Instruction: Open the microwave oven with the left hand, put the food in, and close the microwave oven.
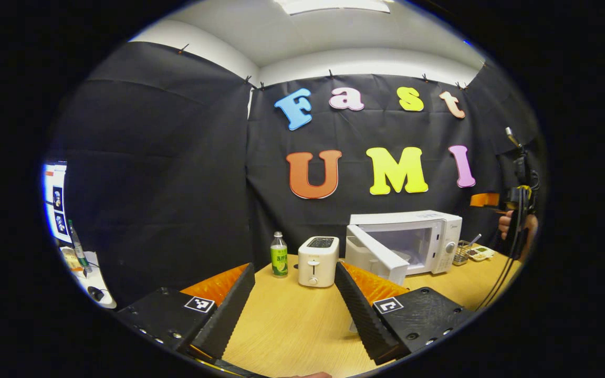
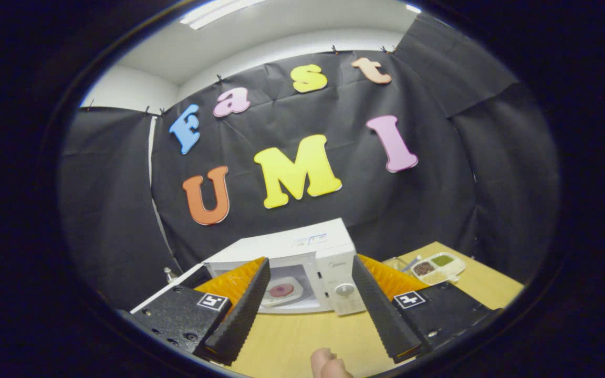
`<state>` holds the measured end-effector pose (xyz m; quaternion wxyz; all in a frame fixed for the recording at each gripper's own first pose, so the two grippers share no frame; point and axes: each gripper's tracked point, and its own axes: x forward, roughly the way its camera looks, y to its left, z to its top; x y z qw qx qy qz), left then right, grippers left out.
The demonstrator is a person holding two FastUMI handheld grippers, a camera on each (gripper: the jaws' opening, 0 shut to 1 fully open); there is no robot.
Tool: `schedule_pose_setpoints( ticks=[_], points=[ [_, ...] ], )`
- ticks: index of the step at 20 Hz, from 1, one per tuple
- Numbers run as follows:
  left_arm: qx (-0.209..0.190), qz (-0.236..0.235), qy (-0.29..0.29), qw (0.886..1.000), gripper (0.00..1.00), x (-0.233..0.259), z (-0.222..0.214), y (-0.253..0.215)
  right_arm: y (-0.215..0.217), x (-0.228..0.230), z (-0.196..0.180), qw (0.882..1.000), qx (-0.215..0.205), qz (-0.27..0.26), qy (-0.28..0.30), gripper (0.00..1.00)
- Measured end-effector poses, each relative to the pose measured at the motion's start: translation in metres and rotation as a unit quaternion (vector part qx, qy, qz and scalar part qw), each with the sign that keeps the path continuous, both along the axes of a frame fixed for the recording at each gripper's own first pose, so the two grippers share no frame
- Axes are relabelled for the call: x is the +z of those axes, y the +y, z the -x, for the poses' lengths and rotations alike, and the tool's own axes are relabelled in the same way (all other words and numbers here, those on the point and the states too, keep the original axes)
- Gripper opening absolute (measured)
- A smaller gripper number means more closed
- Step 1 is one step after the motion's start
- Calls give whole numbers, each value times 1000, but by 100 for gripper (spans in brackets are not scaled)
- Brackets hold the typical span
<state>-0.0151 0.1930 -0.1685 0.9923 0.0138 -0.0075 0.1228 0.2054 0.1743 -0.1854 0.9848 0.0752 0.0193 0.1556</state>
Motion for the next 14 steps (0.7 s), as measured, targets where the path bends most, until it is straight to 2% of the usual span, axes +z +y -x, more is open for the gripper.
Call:
schedule_pose_setpoints(
  ticks=[2,3,4,5,6,7,8,9,10,11,14],
  points=[
    [-23,6,0,1000,66,-9,-9,-8,-24,22,24,1000,0,6,-28,99],
    [-29,11,5,1000,47,-14,-13,-8,-34,32,35,999,1,5,-37,99],
    [-36,15,8,999,41,-18,-16,-8,-44,37,46,999,0,4,-44,100],
    [-34,17,7,999,41,-21,-19,-7,-54,42,55,999,1,5,-47,100],
    [-35,15,0,999,37,-21,-21,-3,-64,47,66,999,2,4,-52,99],
    [-49,22,1,999,29,-25,-26,-9,-72,50,74,998,4,7,-54,99],
    [-53,30,3,998,0,-34,-32,-11,-80,51,82,998,3,11,-58,99],
    [-51,38,12,998,2,-41,-35,-11,-88,53,88,998,1,14,-63,99],
    [-48,42,21,998,0,-52,-38,-8,-95,56,93,997,-4,17,-69,99],
    [-45,46,25,998,5,-59,-42,-6,-103,60,98,997,-8,21,-77,99],
    [-64,60,29,996,0,-77,-54,-18,-115,63,115,996,-8,31,-86,99]
  ],
)
